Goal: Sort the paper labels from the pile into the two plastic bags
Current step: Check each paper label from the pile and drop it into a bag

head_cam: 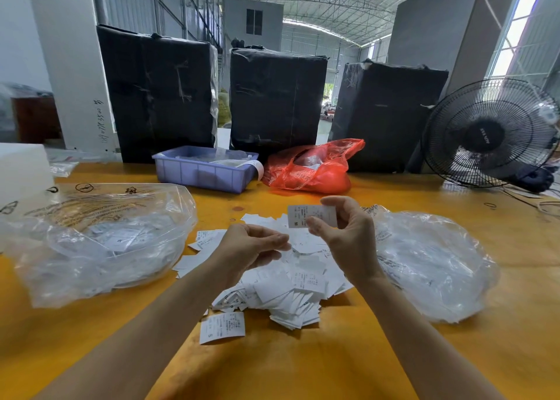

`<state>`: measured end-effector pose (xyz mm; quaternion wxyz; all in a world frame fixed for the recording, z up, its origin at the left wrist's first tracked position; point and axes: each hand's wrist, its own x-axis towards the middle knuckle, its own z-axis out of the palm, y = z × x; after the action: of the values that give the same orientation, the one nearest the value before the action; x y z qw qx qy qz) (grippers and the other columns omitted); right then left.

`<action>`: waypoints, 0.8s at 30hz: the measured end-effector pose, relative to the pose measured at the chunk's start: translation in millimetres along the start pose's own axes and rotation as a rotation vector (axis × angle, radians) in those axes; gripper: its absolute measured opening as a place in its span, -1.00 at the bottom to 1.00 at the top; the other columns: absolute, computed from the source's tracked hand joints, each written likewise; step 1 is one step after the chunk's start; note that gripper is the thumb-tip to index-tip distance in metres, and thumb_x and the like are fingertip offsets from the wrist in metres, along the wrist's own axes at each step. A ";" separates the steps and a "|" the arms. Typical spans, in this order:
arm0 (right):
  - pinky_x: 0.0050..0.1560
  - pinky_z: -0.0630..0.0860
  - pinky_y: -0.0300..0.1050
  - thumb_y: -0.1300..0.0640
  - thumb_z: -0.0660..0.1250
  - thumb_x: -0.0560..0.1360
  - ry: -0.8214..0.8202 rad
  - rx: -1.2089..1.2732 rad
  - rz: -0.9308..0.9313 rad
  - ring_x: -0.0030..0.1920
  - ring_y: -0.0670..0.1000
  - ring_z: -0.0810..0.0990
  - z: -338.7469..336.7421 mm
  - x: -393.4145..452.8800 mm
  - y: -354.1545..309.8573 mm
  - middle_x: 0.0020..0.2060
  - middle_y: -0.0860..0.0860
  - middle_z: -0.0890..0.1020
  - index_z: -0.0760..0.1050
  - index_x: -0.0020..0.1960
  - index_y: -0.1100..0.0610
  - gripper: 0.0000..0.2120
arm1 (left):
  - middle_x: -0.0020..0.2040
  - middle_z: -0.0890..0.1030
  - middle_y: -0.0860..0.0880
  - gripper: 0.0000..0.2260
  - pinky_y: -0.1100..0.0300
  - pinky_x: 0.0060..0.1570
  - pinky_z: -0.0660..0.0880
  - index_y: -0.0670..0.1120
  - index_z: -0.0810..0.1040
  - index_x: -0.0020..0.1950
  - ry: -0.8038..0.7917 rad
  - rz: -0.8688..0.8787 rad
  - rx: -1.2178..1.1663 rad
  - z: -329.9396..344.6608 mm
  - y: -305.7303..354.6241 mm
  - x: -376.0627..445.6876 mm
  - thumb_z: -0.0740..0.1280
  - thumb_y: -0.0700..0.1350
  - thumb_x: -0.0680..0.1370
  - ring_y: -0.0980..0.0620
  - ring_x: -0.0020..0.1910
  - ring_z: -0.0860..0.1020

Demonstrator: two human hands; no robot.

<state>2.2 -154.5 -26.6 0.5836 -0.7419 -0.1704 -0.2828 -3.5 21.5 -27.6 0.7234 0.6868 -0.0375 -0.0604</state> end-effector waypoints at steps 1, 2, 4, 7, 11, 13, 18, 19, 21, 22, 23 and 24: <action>-0.15 0.64 -0.17 0.27 0.47 0.39 -0.011 0.024 0.004 -0.10 0.02 0.67 0.1 -0.6 -0.8 -0.12 0.09 0.61 0.43 0.12 0.13 -0.64 | -0.22 0.71 -0.06 -0.76 0.34 -0.37 0.52 -0.16 0.65 -0.16 0.000 -0.001 0.002 0.3 -0.1 0.0 0.49 -0.07 0.24 0.15 -0.38 0.62; -0.16 0.63 -0.18 0.28 0.47 0.40 -0.022 0.042 0.006 -0.11 0.01 0.67 0.3 -1.0 -1.6 -0.13 0.10 0.61 0.40 0.16 0.12 -0.60 | -0.22 0.71 -0.06 -0.76 0.35 -0.37 0.52 -0.16 0.65 -0.16 -0.002 0.000 0.004 0.2 -0.1 0.0 0.49 -0.08 0.25 0.15 -0.37 0.62; -0.15 0.63 -0.17 0.29 0.46 0.40 -0.041 0.055 0.006 -0.12 0.02 0.67 0.2 -1.4 -3.5 -0.13 0.11 0.62 0.39 0.20 0.12 -0.57 | -0.21 0.71 -0.06 -0.79 0.34 -0.36 0.52 -0.15 0.65 -0.16 -0.002 0.001 0.007 -0.4 -0.4 0.1 0.49 -0.09 0.27 0.16 -0.37 0.62; -0.15 0.63 -0.19 0.30 0.46 0.40 -0.054 0.067 0.007 -0.12 0.02 0.67 0.3 -1.9 -5.4 -0.11 0.09 0.61 0.42 0.17 0.14 -0.61 | -0.21 0.71 -0.05 -0.86 0.33 -0.35 0.52 -0.13 0.66 -0.16 0.001 0.002 0.018 -1.4 -0.7 0.5 0.49 -0.12 0.33 0.16 -0.36 0.62; -0.16 0.64 -0.15 0.32 0.45 0.41 -0.076 0.067 0.033 -0.13 0.04 0.68 0.2 -2.1 -4.9 -0.12 0.07 0.61 0.47 0.10 0.16 -0.69 | -0.20 0.71 -0.06 -0.88 0.32 -0.34 0.51 -0.13 0.66 -0.17 0.007 0.001 0.024 -1.6 -0.3 0.7 0.49 -0.13 0.35 0.16 -0.36 0.62; -0.15 0.65 -0.12 0.32 0.45 0.41 -0.103 0.059 0.044 -0.11 0.06 0.67 0.1 -2.1 -3.7 -0.11 0.10 0.61 0.49 0.07 0.17 -0.73 | -0.20 0.71 -0.06 -0.89 0.30 -0.32 0.51 -0.13 0.66 -0.17 0.004 0.000 0.025 -1.6 -0.4 0.5 0.49 -0.13 0.36 0.15 -0.36 0.62; -0.18 0.64 -0.15 0.34 0.45 0.40 -0.132 0.080 0.078 -0.11 0.07 0.67 0.8 -2.1 -2.6 -0.10 0.16 0.62 0.51 0.03 0.20 -0.75 | -0.20 0.71 -0.07 -0.90 0.30 -0.34 0.51 -0.16 0.66 -0.12 -0.002 -0.014 0.017 -2.8 -0.5 0.9 0.47 -0.17 0.40 0.13 -0.36 0.62; -0.19 0.64 -0.16 0.34 0.45 0.40 -0.139 0.088 0.086 -0.12 0.06 0.67 0.6 -1.8 -2.5 -0.11 0.16 0.62 0.51 0.03 0.20 -0.75 | -0.19 0.71 -0.08 -0.90 0.30 -0.33 0.51 -0.16 0.67 -0.11 -0.001 -0.018 0.016 -2.9 -0.4 0.9 0.47 -0.18 0.41 0.13 -0.36 0.62; -0.20 0.64 -0.18 0.35 0.45 0.40 -0.167 0.093 0.098 -0.14 0.04 0.67 -0.3 -1.5 -2.0 -0.13 0.14 0.61 0.51 0.01 0.18 -0.76 | -0.19 0.71 -0.09 -0.91 0.29 -0.33 0.51 -0.15 0.67 -0.10 0.000 -0.025 0.006 -2.8 0.1 0.8 0.46 -0.19 0.42 0.11 -0.35 0.62; -0.21 0.64 -0.18 0.36 0.44 0.40 -0.181 0.090 0.103 -0.15 0.03 0.66 -0.5 -1.6 -1.6 -0.13 0.13 0.61 0.51 0.01 0.18 -0.77 | -0.19 0.71 -0.10 -0.92 0.30 -0.34 0.52 -0.15 0.68 -0.11 0.001 -0.028 -0.005 -2.7 0.4 0.7 0.46 -0.20 0.42 0.10 -0.36 0.61; -0.21 0.64 -0.17 0.36 0.44 0.41 -0.185 0.087 0.109 -0.15 0.03 0.66 -0.3 -1.9 -1.3 -0.14 0.12 0.61 0.51 0.00 0.17 -0.77 | -0.19 0.71 -0.10 -0.93 0.31 -0.36 0.52 -0.14 0.68 -0.11 0.003 -0.032 -0.018 -2.6 0.9 0.5 0.46 -0.21 0.42 0.10 -0.37 0.61; -0.21 0.64 -0.17 0.35 0.43 0.41 -0.173 0.085 0.111 -0.16 0.04 0.66 0.2 -2.3 -1.2 -0.14 0.11 0.60 0.50 -0.01 0.17 -0.78 | -0.19 0.71 -0.11 -0.93 0.32 -0.38 0.51 -0.14 0.69 -0.12 0.005 -0.037 -0.029 -2.3 1.4 0.3 0.46 -0.21 0.41 0.10 -0.38 0.61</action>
<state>-0.3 -153.8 -27.1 0.6124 -0.7465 -0.1903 -0.1775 -2.9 23.8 -26.4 0.7321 0.6770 -0.0223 -0.0725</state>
